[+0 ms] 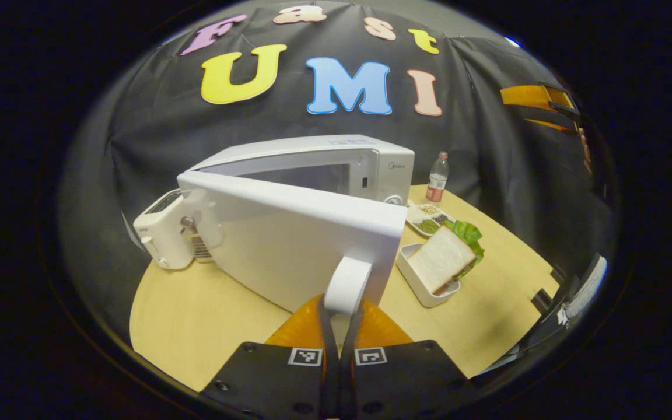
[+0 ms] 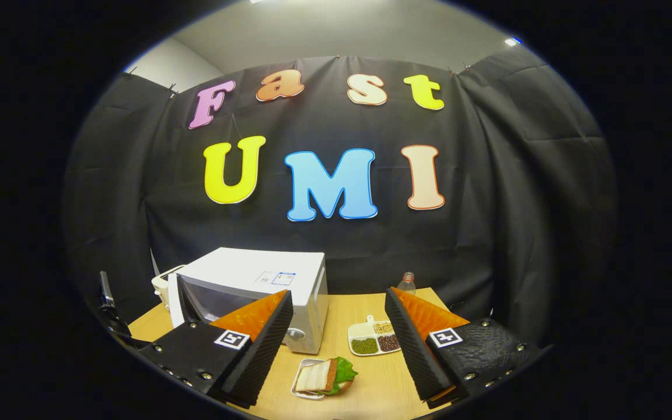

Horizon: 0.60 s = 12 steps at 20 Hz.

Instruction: Open the microwave oven with the left hand, put the food in, and close the microwave oven.

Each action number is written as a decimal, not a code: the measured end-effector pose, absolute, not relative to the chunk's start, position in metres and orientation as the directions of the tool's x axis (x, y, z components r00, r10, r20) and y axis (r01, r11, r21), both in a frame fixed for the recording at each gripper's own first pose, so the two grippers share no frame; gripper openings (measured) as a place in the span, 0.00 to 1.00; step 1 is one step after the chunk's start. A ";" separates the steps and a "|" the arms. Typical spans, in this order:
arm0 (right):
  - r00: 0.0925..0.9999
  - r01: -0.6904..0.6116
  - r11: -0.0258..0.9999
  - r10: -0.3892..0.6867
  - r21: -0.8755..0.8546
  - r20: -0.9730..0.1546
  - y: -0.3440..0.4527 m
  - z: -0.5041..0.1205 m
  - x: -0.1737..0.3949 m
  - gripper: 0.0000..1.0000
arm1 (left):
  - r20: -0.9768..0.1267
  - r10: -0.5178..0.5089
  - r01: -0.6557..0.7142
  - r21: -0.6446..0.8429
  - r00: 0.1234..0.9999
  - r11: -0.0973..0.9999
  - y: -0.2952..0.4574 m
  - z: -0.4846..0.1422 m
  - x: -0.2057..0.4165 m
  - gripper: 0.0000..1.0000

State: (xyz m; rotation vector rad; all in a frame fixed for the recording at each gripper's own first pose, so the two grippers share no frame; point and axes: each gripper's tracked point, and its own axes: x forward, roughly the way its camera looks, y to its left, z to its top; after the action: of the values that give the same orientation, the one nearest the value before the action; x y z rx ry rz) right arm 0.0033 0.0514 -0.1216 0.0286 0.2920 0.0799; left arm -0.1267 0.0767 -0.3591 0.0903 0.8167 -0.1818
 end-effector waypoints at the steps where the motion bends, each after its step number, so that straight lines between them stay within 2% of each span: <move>1: 0.954 -0.079 0.996 0.088 0.042 -0.288 0.057 -0.122 0.002 0.96 | -0.735 -0.125 0.198 0.013 0.667 0.980 0.083 -0.357 -0.133 0.06; 7: 0.942 -0.127 0.991 0.136 0.049 -0.306 0.099 -0.126 0.000 0.96 | -0.746 -0.146 0.224 0.004 0.649 0.975 0.133 -0.344 -0.172 0.06; 12: 0.937 -0.157 0.986 0.165 0.050 -0.308 0.132 -0.124 -0.002 0.96 | -0.754 -0.090 0.176 0.034 0.651 0.984 0.197 -0.333 -0.202 0.06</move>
State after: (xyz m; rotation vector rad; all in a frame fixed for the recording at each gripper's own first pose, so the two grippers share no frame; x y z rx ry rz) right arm -0.0022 0.1323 -0.1238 0.0246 0.3168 0.1643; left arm -0.2016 0.1972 -0.3328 0.1072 0.8495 -0.1516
